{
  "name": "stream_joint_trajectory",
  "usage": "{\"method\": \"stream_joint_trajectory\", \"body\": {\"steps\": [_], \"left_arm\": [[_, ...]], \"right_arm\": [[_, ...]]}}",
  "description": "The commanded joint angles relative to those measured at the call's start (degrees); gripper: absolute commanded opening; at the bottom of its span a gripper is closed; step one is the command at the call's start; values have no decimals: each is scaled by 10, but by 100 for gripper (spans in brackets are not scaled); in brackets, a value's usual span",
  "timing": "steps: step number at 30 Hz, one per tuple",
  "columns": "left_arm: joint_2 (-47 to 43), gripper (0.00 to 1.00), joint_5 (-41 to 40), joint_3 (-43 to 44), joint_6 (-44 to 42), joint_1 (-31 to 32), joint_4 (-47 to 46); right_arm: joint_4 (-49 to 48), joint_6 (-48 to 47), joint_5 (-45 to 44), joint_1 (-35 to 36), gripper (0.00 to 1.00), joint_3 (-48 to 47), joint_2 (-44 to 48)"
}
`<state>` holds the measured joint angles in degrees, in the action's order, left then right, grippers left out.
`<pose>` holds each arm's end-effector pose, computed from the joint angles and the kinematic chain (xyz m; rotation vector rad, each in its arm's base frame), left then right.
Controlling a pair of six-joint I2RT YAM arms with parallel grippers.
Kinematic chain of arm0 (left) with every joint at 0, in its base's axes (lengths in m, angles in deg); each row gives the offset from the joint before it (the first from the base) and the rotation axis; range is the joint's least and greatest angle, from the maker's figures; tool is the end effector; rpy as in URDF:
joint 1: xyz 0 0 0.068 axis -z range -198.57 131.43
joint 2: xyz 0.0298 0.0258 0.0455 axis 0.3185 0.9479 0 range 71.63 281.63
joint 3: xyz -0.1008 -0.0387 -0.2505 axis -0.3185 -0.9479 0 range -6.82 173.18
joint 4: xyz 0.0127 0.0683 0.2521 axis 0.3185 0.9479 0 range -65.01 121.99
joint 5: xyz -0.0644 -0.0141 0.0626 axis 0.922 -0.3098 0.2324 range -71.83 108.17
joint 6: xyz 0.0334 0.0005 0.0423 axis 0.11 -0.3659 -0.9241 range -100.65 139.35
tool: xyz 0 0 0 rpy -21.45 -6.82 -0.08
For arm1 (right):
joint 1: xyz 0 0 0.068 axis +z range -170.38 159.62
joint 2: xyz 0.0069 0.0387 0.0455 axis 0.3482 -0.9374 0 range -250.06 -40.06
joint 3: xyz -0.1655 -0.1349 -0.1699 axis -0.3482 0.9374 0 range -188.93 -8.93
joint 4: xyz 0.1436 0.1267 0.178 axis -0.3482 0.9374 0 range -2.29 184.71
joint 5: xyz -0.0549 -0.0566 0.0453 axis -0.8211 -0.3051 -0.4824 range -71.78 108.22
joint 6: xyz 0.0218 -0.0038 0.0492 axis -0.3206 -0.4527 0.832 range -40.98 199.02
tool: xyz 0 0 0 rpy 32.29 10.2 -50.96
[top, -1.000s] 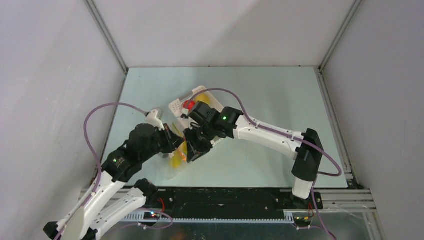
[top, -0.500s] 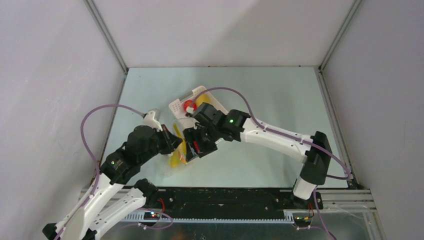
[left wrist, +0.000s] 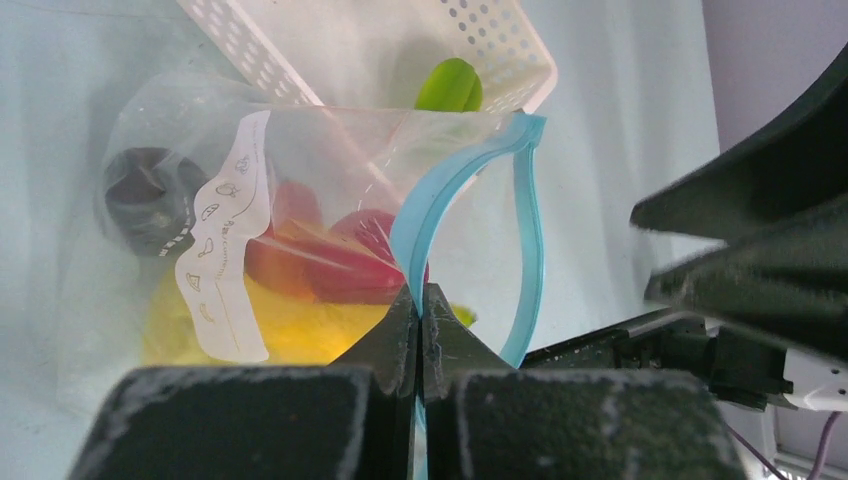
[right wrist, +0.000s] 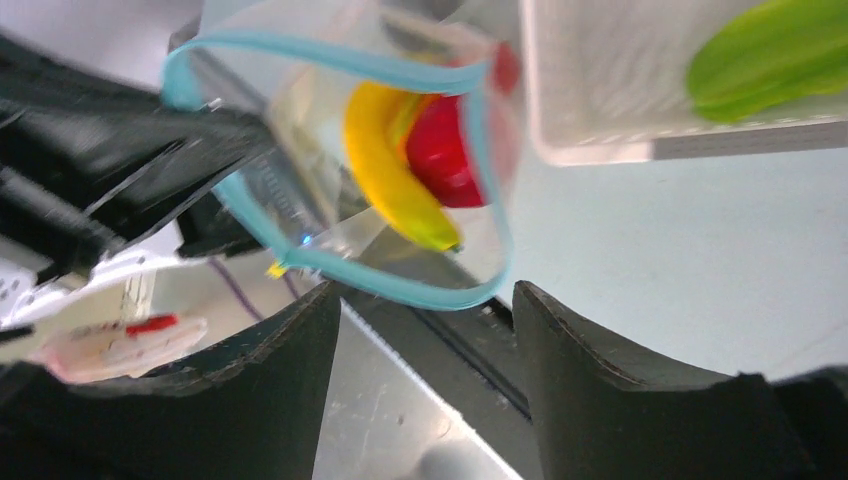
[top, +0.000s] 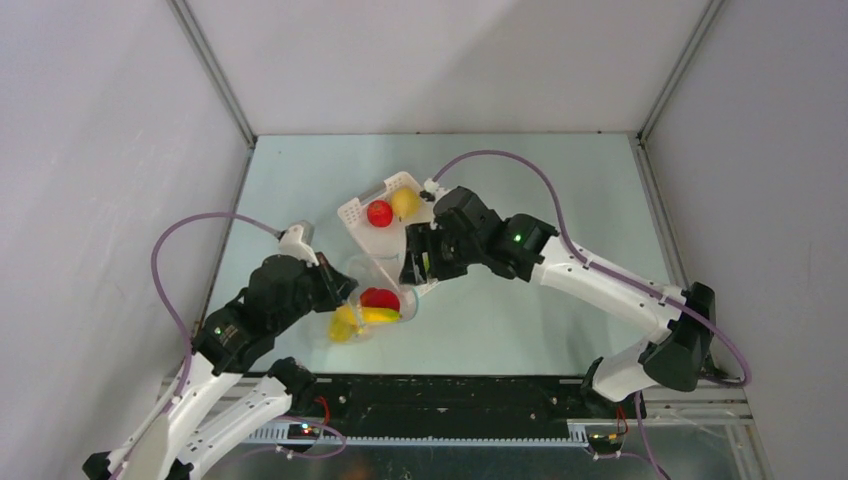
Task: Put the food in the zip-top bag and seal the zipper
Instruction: Place the fake fruit in the zipper food storage bag, then pick up the fake fruit from the bin.
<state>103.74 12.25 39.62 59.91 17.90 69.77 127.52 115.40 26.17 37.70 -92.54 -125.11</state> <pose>0.0934 -0.0644 0.3171 -0.1418 2.1730 -0.6875 0.1682 0.2791 0.3583 -0.5469 2.4363 0.9477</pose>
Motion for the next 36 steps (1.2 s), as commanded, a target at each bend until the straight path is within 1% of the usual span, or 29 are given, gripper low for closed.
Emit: {"method": "stream_joint_trajectory", "body": {"steps": [1, 2, 5, 9, 10, 16, 20, 25, 29, 33, 36], "left_arm": [[-8, 0, -52, 47, 14, 2, 25], [-9, 0, -57, 50, 16, 2, 29], [-11, 0, -81, 67, 17, 2, 45], [-14, 0, -102, 79, 16, 2, 59], [-14, 0, -111, 80, 17, 3, 62], [-21, 0, -173, 97, 30, 2, 111], [-32, 0, -198, 99, 36, 2, 127], [-45, 0, -204, 96, 40, 2, 128], [-44, 0, -209, 94, 41, 3, 129], [-38, 0, -211, 92, 39, 2, 126], [-35, 0, -211, 89, 37, 3, 123]], "right_arm": [[-16, -16, -85, -36, 72, 17, 24], [-17, -29, -109, -41, 75, 18, 24], [-32, -68, -146, -47, 88, 21, 16], [-64, -106, -159, -55, 98, 21, -8], [-77, -111, -160, -59, 99, 21, -18], [-127, -152, -127, -75, 100, 10, -78], [-131, -172, -136, -75, 100, -18, -136], [-90, -203, -180, -76, 99, -79, -231], [-62, -213, -207, -76, 99, -127, -284], [-48, -219, -238, -75, 99, -130, -307], [-39, -218, -234, -77, 99, -125, -320]]}}
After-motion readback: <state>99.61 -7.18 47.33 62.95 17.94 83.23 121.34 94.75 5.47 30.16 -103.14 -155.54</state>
